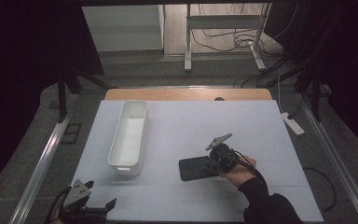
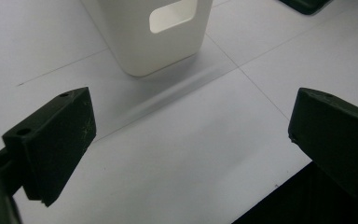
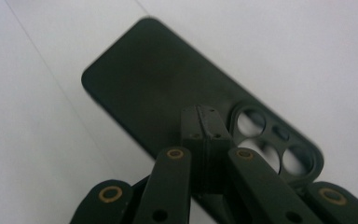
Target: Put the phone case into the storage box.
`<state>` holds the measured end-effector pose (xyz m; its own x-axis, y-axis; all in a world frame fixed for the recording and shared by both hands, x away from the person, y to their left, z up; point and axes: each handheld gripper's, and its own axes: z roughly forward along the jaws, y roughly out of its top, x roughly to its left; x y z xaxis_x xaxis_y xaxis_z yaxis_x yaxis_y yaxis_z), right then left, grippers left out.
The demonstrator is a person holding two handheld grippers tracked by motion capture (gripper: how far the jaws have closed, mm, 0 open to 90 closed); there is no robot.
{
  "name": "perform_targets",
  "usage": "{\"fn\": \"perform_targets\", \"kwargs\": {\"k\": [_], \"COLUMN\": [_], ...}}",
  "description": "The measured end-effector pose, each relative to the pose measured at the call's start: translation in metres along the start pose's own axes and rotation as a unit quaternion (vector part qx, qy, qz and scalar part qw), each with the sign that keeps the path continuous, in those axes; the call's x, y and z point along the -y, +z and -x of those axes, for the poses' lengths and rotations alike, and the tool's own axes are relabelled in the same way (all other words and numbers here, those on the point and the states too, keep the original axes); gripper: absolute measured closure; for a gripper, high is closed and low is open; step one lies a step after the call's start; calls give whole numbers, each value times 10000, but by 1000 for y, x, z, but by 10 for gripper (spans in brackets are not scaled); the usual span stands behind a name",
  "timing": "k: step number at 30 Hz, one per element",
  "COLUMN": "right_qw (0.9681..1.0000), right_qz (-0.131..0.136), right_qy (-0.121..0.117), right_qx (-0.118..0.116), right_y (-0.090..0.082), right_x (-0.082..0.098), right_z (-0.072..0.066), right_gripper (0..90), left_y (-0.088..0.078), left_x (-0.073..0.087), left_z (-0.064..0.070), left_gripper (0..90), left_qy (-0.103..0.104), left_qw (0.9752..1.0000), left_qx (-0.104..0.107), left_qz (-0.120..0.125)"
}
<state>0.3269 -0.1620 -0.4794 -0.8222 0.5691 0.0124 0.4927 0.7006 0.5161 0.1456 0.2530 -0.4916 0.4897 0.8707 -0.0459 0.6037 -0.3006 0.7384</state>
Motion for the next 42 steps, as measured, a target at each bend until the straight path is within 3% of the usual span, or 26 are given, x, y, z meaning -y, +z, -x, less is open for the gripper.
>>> {"fn": "perform_targets", "kwargs": {"k": [22,34,42], "right_qw": [9997,9995,9987], "right_qz": [-252,-238,-203], "right_qy": [56,159,328], "right_qx": [-11,125,322], "right_y": [3,-2,-1], "right_x": [32,40,38], "right_z": [-4,5,20], "right_gripper": [900,900,900], "left_y": [0,0,1], "left_x": [0,0,-1], "left_z": [1,1,1], "left_gripper": [15,15,16], "left_qy": [38,54,67], "left_qw": [10000,10000,10000], "left_qx": [15,1,-17], "left_qz": [-3,-24,-38]}}
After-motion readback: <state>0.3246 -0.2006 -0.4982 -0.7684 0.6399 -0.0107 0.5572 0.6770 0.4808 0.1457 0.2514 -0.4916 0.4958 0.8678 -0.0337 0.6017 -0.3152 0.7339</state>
